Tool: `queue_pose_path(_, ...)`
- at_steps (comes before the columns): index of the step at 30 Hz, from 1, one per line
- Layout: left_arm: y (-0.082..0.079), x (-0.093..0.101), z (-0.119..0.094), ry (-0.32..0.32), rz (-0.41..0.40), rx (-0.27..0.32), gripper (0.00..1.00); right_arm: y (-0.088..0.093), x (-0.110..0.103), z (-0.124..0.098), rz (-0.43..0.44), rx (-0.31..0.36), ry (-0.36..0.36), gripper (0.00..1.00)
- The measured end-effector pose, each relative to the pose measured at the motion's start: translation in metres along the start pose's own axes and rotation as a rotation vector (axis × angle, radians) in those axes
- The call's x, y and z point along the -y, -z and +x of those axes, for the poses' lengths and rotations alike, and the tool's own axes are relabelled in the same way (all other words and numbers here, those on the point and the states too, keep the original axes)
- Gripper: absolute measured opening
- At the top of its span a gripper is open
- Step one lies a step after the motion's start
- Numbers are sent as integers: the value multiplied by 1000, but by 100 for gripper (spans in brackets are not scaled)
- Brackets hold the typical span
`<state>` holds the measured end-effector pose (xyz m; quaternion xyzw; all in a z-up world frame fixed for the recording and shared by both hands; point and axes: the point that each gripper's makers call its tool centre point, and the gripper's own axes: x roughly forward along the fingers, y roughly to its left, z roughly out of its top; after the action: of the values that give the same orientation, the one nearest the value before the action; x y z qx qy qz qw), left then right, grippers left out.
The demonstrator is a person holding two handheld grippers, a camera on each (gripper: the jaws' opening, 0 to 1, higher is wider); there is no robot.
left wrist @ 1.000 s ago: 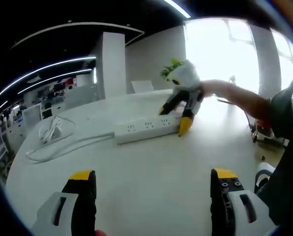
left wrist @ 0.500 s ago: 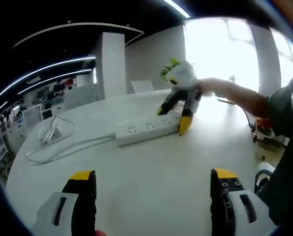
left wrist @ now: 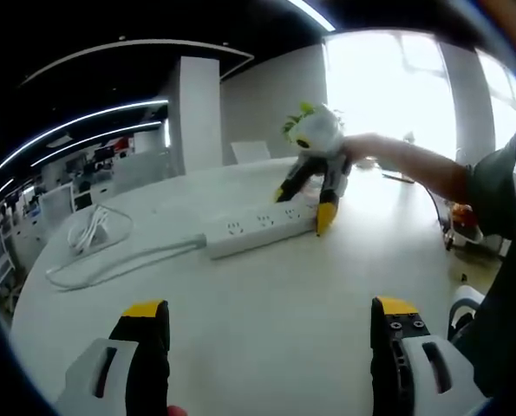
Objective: Straighten the power strip on the desk, plug the charger into it
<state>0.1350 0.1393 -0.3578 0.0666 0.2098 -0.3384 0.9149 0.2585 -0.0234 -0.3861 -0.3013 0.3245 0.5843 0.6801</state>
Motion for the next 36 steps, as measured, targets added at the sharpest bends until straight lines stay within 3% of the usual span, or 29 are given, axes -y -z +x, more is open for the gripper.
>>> queue_pose_path(36,3,1,-1,-1,-3,-8,100,0,5,2,-102,-25,-79,70)
